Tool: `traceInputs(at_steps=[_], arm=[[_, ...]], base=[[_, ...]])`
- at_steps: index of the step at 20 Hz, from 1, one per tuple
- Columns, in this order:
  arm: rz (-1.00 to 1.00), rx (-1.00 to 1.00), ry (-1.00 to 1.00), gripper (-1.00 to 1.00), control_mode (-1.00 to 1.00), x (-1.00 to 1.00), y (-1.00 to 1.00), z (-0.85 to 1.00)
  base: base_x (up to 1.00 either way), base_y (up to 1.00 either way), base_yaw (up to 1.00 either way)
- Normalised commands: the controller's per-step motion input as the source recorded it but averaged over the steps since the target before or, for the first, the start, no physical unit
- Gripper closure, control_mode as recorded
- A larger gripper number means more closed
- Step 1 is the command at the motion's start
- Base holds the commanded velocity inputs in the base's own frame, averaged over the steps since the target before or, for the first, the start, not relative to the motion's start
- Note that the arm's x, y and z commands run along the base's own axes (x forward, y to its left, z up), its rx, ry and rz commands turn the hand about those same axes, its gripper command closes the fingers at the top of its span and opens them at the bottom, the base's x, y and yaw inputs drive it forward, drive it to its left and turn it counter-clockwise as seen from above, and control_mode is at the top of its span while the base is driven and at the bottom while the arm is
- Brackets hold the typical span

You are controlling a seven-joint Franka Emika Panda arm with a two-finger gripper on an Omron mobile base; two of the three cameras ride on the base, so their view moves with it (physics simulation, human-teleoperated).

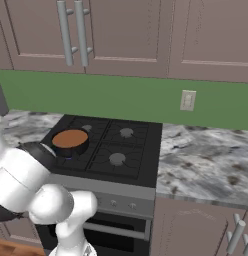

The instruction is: Pick up the sugar cube(s) and place them in the saucepan with hot chocolate.

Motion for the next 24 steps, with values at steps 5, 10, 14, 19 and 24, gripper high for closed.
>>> traceInputs(at_steps=[5, 10, 14, 19, 24], arm=[[-0.01, 0.02, 0.02, 1.00, -1.00, 0.00, -0.97, 0.67], [-0.03, 0.00, 0.14, 1.00, -1.00, 0.00, -1.00, 0.26], [-0.13, 0.00, 0.10, 1.00, -1.00, 0.00, -0.99, 0.00], [-0.17, 0.00, 0.10, 1.00, -1.00, 0.08, -0.69, 0.00], [-0.12, 0.00, 0.08, 1.00, -1.00, 0.11, -0.28, 0.00]], base=[[0.00, 0.00, 0.00], [0.00, 0.00, 0.00], [0.00, 0.00, 0.00], [0.00, 0.00, 0.00], [0.00, 0.00, 0.00]])
